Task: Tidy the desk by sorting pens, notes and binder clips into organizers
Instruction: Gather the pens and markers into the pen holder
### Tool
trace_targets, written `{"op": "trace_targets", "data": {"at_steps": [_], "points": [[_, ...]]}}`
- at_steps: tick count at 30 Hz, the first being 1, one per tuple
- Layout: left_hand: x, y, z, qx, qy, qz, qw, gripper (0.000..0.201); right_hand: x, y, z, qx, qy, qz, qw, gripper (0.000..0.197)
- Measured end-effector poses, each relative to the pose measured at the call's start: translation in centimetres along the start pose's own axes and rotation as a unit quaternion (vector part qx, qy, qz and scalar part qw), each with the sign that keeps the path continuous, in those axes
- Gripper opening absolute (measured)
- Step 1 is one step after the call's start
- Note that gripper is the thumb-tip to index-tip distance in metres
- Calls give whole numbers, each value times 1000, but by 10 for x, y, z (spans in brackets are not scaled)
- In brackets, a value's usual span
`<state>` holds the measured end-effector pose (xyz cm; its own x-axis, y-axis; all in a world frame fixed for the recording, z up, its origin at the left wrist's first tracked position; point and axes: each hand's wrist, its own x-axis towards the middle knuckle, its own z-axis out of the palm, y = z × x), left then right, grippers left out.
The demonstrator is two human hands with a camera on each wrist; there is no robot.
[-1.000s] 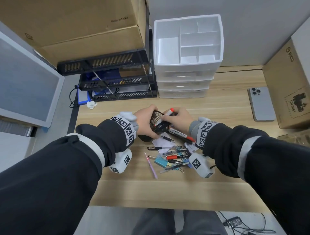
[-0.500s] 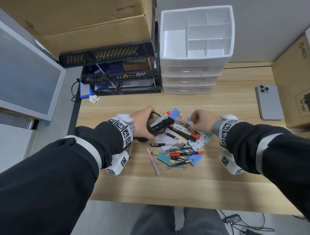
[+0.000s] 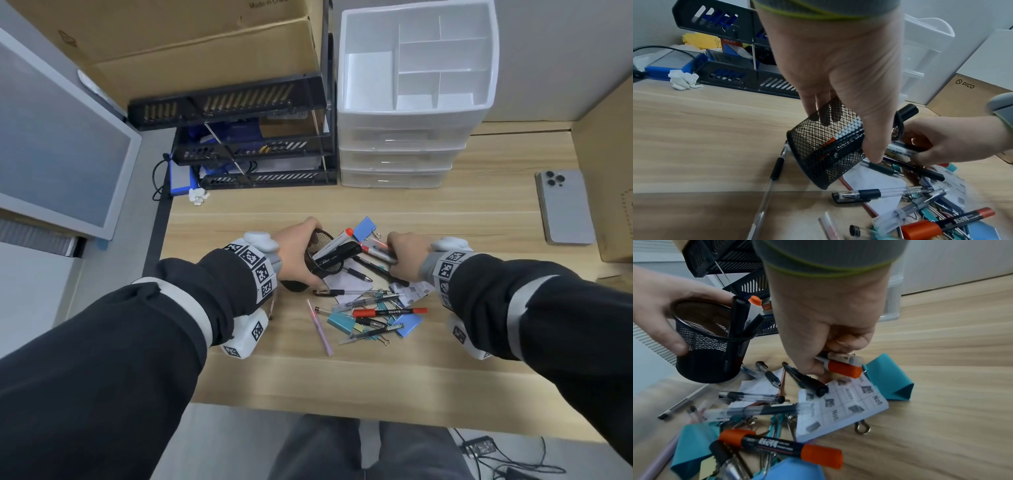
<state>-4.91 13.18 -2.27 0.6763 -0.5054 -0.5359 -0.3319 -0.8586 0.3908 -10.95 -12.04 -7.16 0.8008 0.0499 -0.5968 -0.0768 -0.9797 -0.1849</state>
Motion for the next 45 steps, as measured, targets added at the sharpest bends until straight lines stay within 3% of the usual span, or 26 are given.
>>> {"op": "trace_targets", "data": {"at_steps": [7,14,22,27,33,38,41,45], "points": [[1,3,-5,29,1,-9,1000,105,-13,6,-16,31,-12,-42,999,29],[2,9,-13,91,-16,-23,995,105,-25,5,-42,87,22,-98,991,17],[4,14,-13,136,-41,-20,990,98,-31,-38,-64,-31,10,-189,981,16],[5,21,-10,150,-58,-6,987,99,-24,-68,-69,-156,25,-191,969,16],[2,18,-6,137,-47,-6,989,98,-23,-78,-72,-170,43,-205,963,15],[1,19,-4,95,-25,-6,995,93,-20,-81,-66,-83,51,-245,965,23],[-1,17,-5,75,-14,-9,997,93,-19,-74,-65,19,100,-262,960,34],[-4,9,-5,37,-2,-20,999,109,-15,-54,-64,189,202,-170,946,20]]}}
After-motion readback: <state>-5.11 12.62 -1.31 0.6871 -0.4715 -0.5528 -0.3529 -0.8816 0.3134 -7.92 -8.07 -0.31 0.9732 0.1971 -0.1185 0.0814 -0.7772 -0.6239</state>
